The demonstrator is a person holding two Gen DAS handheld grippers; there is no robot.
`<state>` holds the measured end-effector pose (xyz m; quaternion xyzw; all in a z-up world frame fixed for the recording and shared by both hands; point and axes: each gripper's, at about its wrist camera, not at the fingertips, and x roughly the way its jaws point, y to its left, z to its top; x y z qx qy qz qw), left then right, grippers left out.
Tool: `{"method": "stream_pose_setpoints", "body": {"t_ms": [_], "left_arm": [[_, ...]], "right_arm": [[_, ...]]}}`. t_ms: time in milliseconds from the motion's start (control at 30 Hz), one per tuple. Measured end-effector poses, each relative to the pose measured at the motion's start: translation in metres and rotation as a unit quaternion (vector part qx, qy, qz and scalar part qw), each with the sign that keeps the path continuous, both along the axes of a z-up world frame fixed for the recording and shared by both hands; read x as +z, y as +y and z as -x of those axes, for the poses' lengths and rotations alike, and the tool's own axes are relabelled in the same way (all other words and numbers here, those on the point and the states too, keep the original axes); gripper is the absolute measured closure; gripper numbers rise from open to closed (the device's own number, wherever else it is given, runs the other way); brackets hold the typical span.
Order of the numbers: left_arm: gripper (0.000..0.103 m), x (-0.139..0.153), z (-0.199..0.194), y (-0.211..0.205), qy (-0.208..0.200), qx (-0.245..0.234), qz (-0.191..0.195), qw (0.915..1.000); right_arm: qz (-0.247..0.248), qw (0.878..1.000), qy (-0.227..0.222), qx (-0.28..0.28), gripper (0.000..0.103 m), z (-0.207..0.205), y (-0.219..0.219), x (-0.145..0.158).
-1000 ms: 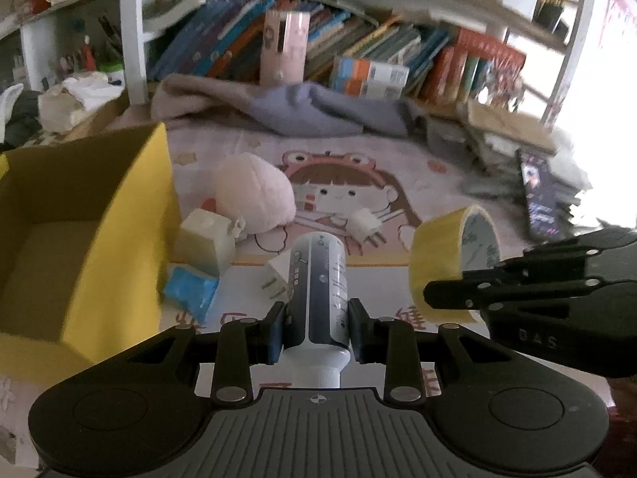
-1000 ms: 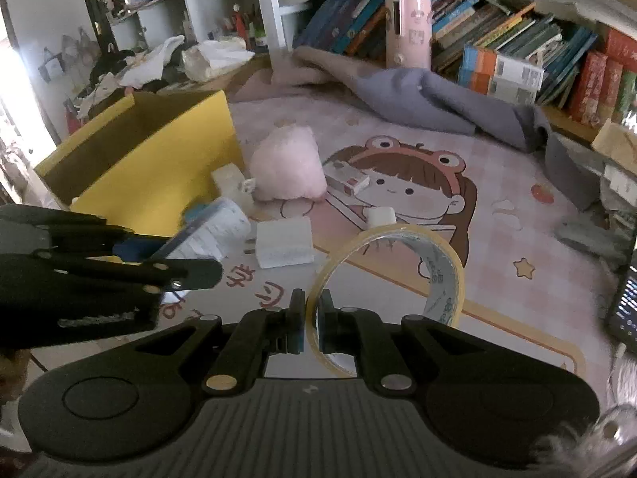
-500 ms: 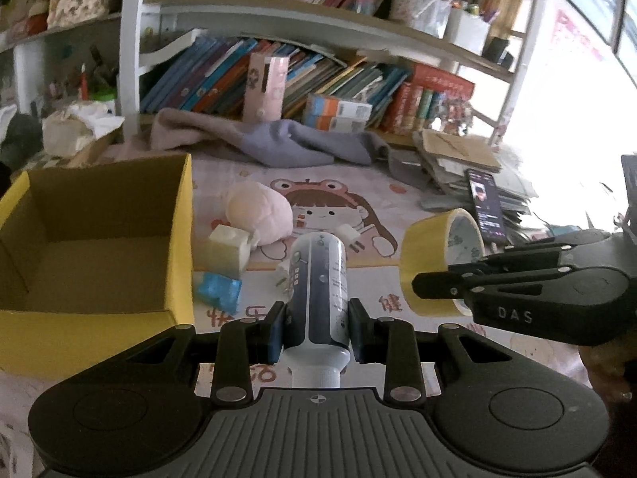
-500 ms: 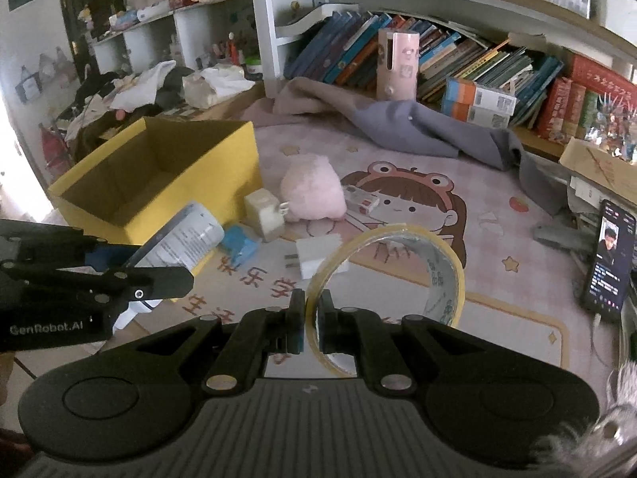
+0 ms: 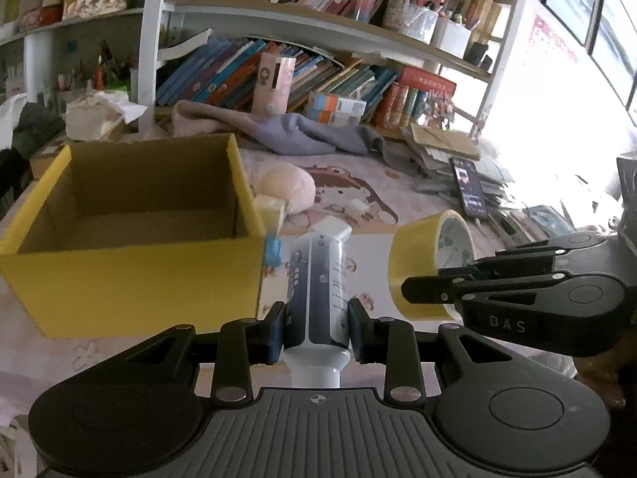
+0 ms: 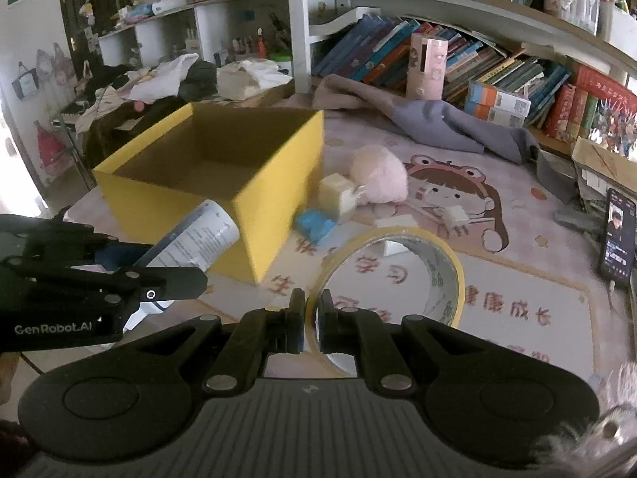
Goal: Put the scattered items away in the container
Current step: 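Carry the glue bottle and tape roll with both grippers over the yellow box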
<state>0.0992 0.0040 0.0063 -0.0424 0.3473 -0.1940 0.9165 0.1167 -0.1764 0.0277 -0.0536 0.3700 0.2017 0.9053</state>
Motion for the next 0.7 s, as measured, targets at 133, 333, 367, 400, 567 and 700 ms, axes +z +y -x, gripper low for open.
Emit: {"method": "stream_pose_setpoints", "body": {"t_ms": [133, 333, 367, 400, 567, 700], "left_arm": [[0.072, -0.002, 0.015, 0.02, 0.0, -0.005, 0.0, 1.0], [0.072, -0.002, 0.034, 0.043, 0.001, -0.009, 0.001, 1.0], [0.072, -0.002, 0.037, 0.046, 0.001, -0.01, 0.001, 0.9999], [0.072, -0.002, 0.039, 0.048, 0.001, -0.011, 0.002, 0.9999], [0.072, 0.0, 0.053, 0.064, -0.005, 0.0, 0.005, 1.0], [0.072, 0.001, 0.063, 0.079, -0.008, 0.019, 0.008, 0.9998]], "right_arm": [[-0.006, 1.0, 0.006, -0.008, 0.097, 0.018, 0.019, -0.003], [-0.012, 1.0, 0.006, -0.011, 0.097, 0.044, 0.043, -0.001], [-0.013, 1.0, 0.006, -0.01, 0.097, 0.047, 0.046, -0.001], [-0.013, 1.0, 0.006, -0.009, 0.097, 0.05, 0.05, -0.001], [-0.011, 1.0, 0.003, 0.011, 0.097, 0.062, 0.069, 0.003], [-0.01, 0.999, 0.003, 0.034, 0.097, 0.067, 0.086, 0.004]]}}
